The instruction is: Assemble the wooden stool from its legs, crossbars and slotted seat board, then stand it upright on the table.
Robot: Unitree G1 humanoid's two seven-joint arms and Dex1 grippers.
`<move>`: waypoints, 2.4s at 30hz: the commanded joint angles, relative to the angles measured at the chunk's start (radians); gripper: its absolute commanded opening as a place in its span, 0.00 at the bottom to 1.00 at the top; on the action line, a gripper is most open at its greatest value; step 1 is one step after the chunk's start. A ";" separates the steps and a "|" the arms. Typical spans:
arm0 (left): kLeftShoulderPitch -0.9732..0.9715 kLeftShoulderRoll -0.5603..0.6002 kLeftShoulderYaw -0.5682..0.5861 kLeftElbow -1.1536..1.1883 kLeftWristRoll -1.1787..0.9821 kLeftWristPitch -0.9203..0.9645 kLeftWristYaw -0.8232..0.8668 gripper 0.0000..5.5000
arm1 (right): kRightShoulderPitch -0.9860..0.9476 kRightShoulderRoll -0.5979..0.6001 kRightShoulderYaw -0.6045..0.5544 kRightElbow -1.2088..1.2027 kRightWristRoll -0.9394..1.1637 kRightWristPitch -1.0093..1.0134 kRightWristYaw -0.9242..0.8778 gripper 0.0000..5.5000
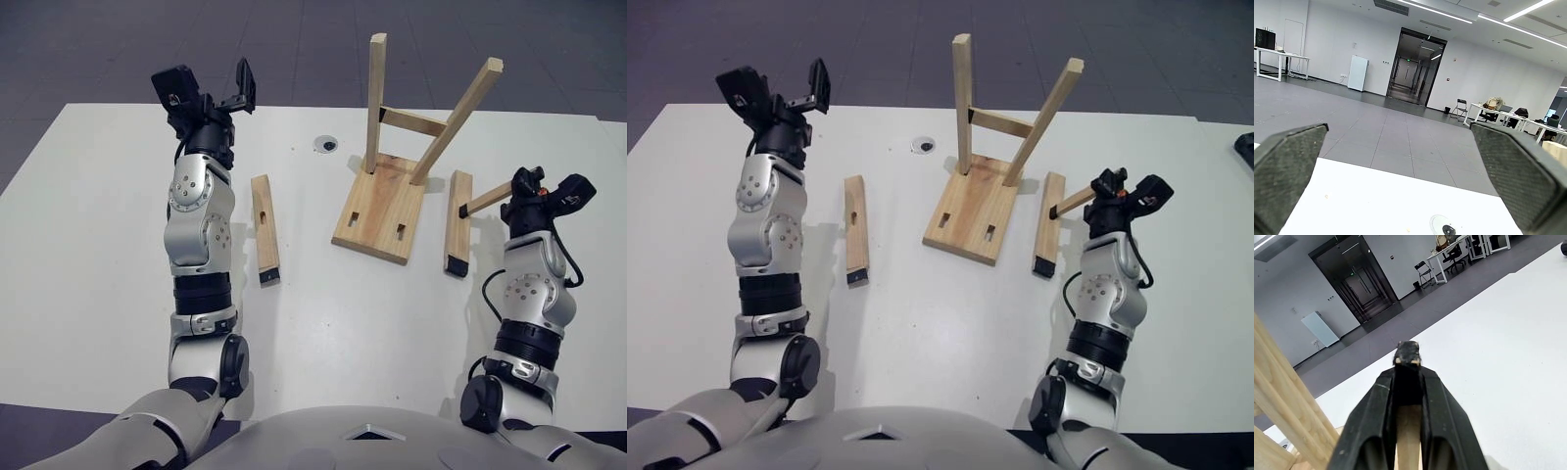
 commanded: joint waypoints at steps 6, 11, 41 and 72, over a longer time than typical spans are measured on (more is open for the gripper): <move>-0.009 0.006 -0.009 -0.046 0.003 0.022 0.013 0.98 | 0.055 0.019 0.099 -0.011 -0.102 0.005 -0.033 0.07; -0.020 0.007 -0.005 -0.072 0.001 0.033 0.028 0.98 | 0.140 0.061 0.180 -0.028 -0.168 -0.020 -0.024 0.07; -0.114 0.017 0.014 -0.174 -0.016 0.085 0.085 0.98 | 0.289 0.019 0.332 -0.105 -0.295 0.085 0.037 0.16; -0.122 -0.005 0.017 -0.138 -0.023 0.055 0.094 0.98 | -0.203 -0.119 0.242 -0.028 -0.251 0.043 0.131 0.98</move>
